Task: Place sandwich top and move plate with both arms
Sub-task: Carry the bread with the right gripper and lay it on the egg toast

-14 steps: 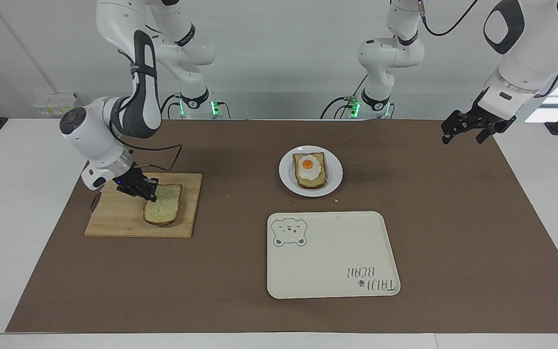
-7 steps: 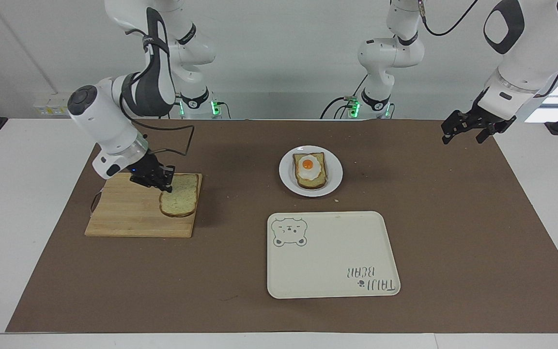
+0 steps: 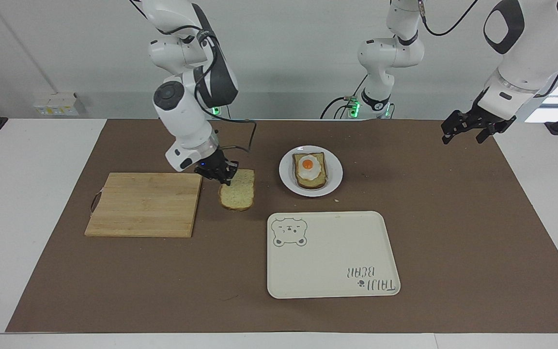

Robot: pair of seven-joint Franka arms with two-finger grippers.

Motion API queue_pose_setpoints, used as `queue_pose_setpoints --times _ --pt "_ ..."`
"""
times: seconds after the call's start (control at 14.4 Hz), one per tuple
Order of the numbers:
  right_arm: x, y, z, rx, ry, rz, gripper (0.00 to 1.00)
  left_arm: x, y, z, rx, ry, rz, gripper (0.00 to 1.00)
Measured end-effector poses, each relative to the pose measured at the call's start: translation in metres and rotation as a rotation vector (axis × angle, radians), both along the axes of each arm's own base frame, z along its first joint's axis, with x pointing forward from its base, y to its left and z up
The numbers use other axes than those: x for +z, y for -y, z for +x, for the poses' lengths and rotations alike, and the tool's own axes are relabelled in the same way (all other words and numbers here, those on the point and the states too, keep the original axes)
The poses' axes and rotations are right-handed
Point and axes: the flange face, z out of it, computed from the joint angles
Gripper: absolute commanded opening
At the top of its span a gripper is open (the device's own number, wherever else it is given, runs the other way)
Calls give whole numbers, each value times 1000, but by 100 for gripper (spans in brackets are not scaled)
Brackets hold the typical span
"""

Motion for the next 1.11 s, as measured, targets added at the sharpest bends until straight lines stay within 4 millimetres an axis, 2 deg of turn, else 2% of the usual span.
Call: queue_pose_setpoints --times 0.28,0.55,0.76,0.9,1.11 --pt "-16 -78 -24 14 -6 65 0 0 0 0 0 0 0 100" --pt "-31 -119 -41 33 -26 107 0 0 0 0 0 0 0 100" --pt "-59 -160 -62 65 -49 98 0 0 0 0 0 0 0 100" --pt "-69 -173 -72 70 -61 89 0 0 0 0 0 0 0 100" --pt "-71 -179 -77 66 -69 87 0 0 0 0 0 0 0 100"
